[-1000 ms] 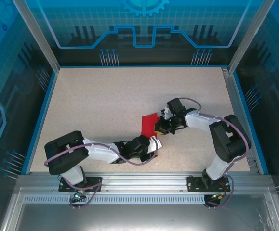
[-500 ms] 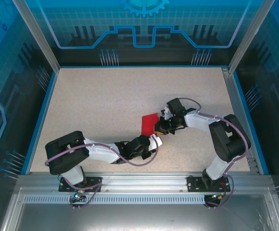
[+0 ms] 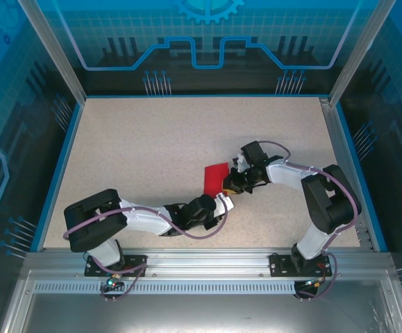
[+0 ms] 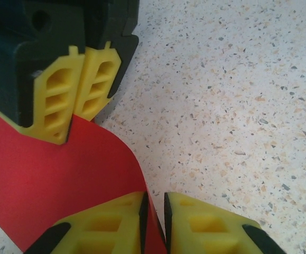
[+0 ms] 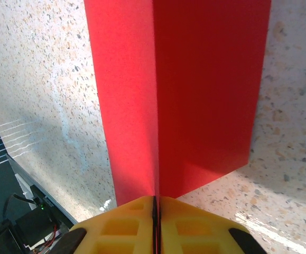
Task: Fold a paper plane with a square sheet of paper (pick it up from the middle)
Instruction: Third fold the triangle at the center of the table.
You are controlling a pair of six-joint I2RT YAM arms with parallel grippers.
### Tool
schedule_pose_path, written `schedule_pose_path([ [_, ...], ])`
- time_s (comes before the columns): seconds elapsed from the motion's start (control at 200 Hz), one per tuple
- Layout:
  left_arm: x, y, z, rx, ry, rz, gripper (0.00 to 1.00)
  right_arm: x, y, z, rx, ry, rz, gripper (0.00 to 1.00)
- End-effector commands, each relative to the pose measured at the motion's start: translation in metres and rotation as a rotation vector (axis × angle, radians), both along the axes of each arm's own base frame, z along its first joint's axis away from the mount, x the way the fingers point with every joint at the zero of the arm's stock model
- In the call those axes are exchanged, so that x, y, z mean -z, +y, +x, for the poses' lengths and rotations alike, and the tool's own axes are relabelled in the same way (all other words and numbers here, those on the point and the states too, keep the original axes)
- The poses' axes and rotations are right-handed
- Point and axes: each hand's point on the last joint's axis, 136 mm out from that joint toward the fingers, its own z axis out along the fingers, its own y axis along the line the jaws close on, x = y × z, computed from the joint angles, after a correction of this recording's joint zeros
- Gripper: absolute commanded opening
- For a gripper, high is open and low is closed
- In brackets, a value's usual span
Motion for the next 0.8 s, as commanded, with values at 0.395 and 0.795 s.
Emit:
schedule_pose_path([
  [0.395,-0.019,-0.003,-0.004,0.016,0.09,-0.091,0.17,0.001,-0.007,0.0,0.004,0.016,0.004,0.09],
  [0.795,-0.028,0.002,0.004,-0.024,0.109,-0.152,0.11,0.004,-0.008,-0.002,0.004,0.022,0.001,0.09],
])
